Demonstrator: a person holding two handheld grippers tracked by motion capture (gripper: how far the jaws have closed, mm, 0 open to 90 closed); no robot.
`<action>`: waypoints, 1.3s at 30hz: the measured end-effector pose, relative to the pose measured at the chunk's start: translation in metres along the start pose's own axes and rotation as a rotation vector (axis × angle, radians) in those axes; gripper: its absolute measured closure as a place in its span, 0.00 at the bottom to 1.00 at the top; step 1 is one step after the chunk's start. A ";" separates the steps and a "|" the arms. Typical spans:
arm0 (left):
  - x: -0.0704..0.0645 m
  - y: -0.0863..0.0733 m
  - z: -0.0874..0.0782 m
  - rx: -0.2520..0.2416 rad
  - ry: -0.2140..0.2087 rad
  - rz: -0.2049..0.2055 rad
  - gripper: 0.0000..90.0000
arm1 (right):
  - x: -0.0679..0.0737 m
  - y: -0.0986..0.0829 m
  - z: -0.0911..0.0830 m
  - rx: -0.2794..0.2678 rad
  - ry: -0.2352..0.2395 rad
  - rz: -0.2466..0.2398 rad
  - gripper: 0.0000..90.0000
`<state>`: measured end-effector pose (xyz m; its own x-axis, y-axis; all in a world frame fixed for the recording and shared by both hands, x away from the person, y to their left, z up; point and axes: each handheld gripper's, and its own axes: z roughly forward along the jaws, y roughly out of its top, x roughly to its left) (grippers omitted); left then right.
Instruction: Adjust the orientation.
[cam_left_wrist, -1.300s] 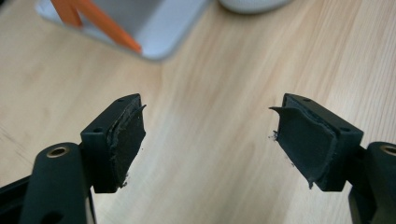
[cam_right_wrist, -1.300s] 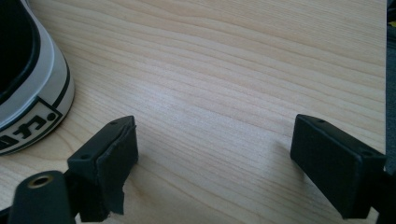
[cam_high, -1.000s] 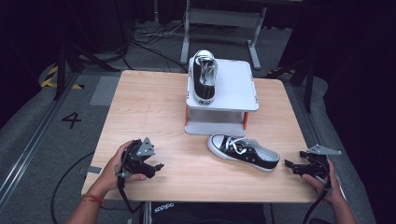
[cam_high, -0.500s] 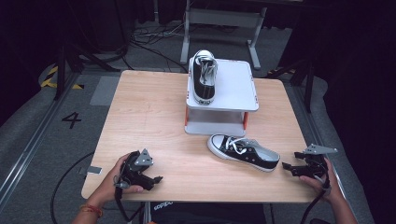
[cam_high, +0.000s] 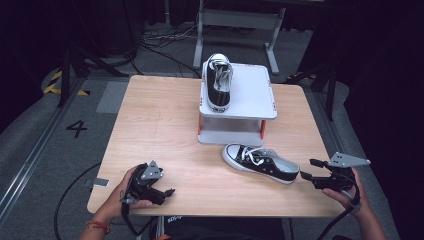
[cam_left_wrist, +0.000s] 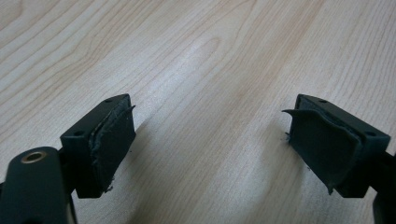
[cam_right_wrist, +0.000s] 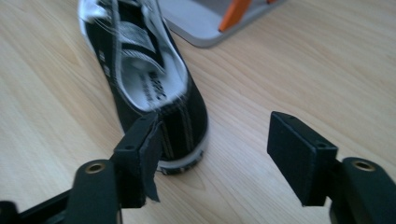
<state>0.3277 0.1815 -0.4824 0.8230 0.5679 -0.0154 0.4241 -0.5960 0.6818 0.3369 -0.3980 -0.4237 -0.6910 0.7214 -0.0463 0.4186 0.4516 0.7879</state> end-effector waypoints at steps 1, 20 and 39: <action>0.000 0.000 0.000 -0.001 -0.001 0.000 0.16 | 0.002 0.003 -0.001 -0.004 0.005 -0.007 0.45; 0.000 -0.001 -0.001 -0.007 -0.014 0.013 0.20 | 0.045 0.060 0.038 0.285 0.154 -0.269 0.73; 0.000 -0.001 -0.001 -0.004 -0.022 0.025 0.21 | 0.061 0.071 0.060 0.466 0.329 -0.299 0.98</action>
<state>0.3268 0.1829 -0.4819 0.8415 0.5401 -0.0138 0.4013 -0.6076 0.6854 0.3594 -0.2907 -0.4075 -0.9311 0.3639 0.0269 0.3412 0.8421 0.4176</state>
